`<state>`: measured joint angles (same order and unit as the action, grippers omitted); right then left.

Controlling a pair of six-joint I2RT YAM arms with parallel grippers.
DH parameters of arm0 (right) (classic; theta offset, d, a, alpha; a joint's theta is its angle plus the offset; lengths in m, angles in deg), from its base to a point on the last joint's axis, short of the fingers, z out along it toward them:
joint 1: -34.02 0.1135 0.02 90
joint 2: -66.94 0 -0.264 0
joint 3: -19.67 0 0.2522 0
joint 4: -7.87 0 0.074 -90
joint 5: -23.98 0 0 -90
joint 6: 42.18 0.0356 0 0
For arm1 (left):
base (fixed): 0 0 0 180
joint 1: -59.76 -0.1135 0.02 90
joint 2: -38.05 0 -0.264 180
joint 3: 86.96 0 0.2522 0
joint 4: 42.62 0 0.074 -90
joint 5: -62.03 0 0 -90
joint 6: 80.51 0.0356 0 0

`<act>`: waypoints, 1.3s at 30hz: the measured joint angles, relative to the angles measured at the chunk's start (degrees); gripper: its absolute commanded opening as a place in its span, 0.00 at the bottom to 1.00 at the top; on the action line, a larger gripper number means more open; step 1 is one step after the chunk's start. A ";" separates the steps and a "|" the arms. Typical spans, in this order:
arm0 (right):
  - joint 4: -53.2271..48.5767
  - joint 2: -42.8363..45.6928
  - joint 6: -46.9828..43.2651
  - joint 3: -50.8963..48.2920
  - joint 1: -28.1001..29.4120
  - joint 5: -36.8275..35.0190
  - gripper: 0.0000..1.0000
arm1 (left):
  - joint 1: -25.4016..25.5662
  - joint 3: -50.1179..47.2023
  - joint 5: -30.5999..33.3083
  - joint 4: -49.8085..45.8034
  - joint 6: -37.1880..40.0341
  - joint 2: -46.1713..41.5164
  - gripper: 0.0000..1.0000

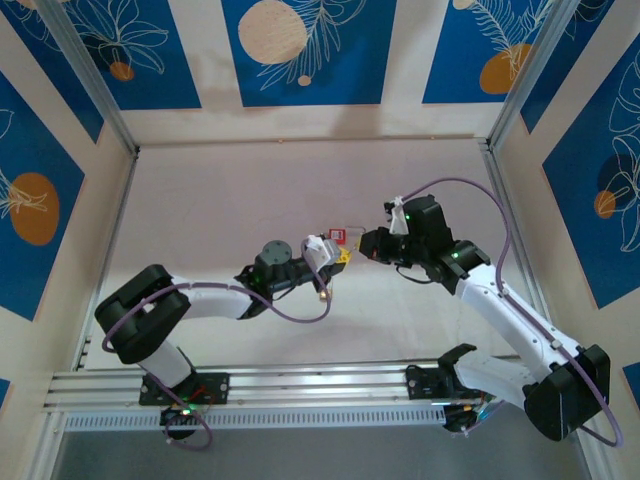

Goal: Unlock with the key

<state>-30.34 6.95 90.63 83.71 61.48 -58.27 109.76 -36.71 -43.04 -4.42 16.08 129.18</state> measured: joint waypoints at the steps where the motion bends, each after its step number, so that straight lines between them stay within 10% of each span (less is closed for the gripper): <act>1: 0.22 0.28 -0.26 -0.31 -0.17 0.15 0.30 | 0.00 0.31 -0.09 -0.42 0.26 0.00 0.00; 8: 5.22 7.28 -2.62 -6.05 -4.92 2.40 0.44 | -0.83 2.45 -2.16 -4.68 1.53 -0.55 0.00; 16: 18.69 12.90 -8.37 -15.34 -14.88 13.22 0.36 | -4.28 7.32 -11.87 -15.91 1.90 -1.62 0.00; 39: 41.38 2.71 -13.88 -21.53 -13.27 31.54 0.41 | -9.11 16.79 -32.24 -30.40 -3.61 -0.90 0.00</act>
<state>11.04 9.66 76.75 62.18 48.21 -26.73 100.65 -19.93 -75.28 -34.82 12.47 128.29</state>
